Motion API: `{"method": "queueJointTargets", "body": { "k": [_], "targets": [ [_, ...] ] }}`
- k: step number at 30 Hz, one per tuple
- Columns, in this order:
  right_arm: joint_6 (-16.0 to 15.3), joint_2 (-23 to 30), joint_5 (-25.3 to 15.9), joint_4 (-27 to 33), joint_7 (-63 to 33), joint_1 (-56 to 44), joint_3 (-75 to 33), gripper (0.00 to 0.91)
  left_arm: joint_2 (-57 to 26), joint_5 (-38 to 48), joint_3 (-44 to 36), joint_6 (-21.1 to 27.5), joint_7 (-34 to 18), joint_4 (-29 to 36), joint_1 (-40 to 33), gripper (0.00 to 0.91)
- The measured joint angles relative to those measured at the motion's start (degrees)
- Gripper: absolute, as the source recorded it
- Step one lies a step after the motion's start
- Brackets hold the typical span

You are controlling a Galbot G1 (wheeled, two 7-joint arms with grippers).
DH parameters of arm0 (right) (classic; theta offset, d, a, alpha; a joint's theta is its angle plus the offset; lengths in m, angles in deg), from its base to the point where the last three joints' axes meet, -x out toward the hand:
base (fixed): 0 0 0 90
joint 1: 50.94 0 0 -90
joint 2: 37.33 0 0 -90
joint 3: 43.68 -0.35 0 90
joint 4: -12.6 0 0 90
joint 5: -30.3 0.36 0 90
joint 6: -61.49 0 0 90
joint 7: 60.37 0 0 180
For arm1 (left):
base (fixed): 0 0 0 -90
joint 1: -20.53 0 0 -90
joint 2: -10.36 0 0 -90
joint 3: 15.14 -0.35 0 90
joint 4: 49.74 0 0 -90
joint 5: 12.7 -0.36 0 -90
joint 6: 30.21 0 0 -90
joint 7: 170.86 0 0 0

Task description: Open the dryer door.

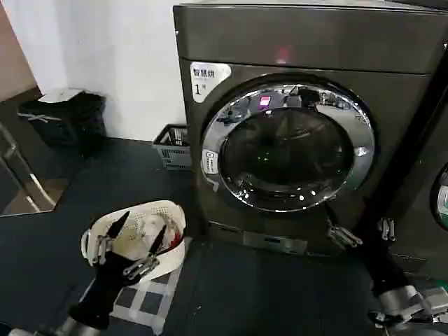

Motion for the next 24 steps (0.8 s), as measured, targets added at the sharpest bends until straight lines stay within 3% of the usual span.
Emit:
{"method": "queueJointTargets", "body": {
  "k": [10, 18, 24],
  "targets": [
    [-2.6, -8.4, 8.6, 8.1, 8.4, 7.2, 2.2, 0.907, -0.6, 0.4, 0.3, -0.6, 0.2, 0.8, -0.2, 0.907],
    [-1.5, -16.6, 9.7, 17.0, 8.4, 16.9, 10.1, 0.907, -1.8, 0.0, 0.7, -0.3, 0.0, -0.3, -1.3, 0.907],
    [-0.9, -18.0, 9.2, 22.7, 7.6, 25.6, 18.9, 0.907, -2.1, 0.1, 0.8, -0.1, -0.2, -0.4, -0.8, 0.907]
  ]
}}
